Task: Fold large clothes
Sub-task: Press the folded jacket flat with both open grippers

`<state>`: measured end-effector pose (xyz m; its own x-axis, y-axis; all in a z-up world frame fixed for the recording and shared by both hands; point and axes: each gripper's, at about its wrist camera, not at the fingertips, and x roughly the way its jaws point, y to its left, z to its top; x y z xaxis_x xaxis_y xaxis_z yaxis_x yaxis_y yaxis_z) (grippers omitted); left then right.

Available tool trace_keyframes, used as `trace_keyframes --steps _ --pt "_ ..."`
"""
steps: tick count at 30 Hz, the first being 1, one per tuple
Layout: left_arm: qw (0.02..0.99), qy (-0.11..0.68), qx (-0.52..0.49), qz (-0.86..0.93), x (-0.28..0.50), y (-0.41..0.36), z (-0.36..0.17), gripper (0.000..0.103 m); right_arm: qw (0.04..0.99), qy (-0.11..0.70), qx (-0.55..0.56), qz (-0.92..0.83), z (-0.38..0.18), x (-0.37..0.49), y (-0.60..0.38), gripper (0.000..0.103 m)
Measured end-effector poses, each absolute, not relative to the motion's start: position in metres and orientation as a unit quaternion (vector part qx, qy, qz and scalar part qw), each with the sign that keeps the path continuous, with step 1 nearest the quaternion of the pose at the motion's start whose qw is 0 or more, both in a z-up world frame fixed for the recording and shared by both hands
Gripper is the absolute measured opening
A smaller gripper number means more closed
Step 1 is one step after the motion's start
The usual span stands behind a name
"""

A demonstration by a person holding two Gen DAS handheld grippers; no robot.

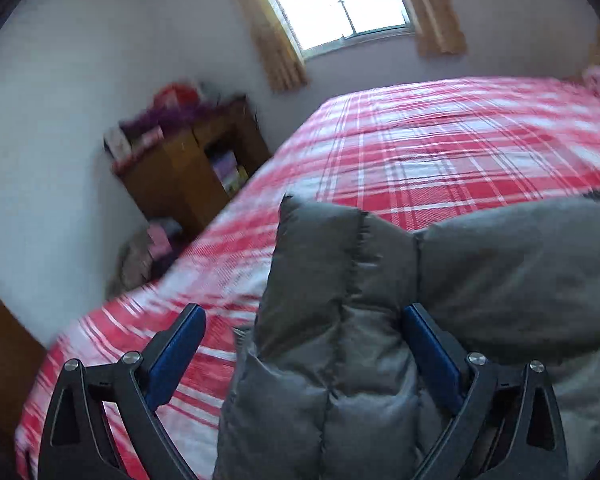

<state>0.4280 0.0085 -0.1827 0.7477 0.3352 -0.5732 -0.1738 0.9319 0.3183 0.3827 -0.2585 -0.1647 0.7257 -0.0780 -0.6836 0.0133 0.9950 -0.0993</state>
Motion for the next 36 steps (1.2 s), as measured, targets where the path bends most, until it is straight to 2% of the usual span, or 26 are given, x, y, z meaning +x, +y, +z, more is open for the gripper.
trace_keyframes --steps 15,36 --pt "0.915 0.365 0.113 0.133 0.446 0.007 -0.206 0.102 0.922 0.387 0.026 -0.017 -0.180 0.396 -0.270 0.093" --pt "0.906 0.378 0.133 0.138 0.450 0.003 -0.213 0.102 0.907 0.419 0.011 -0.032 -0.189 0.410 -0.266 0.095"
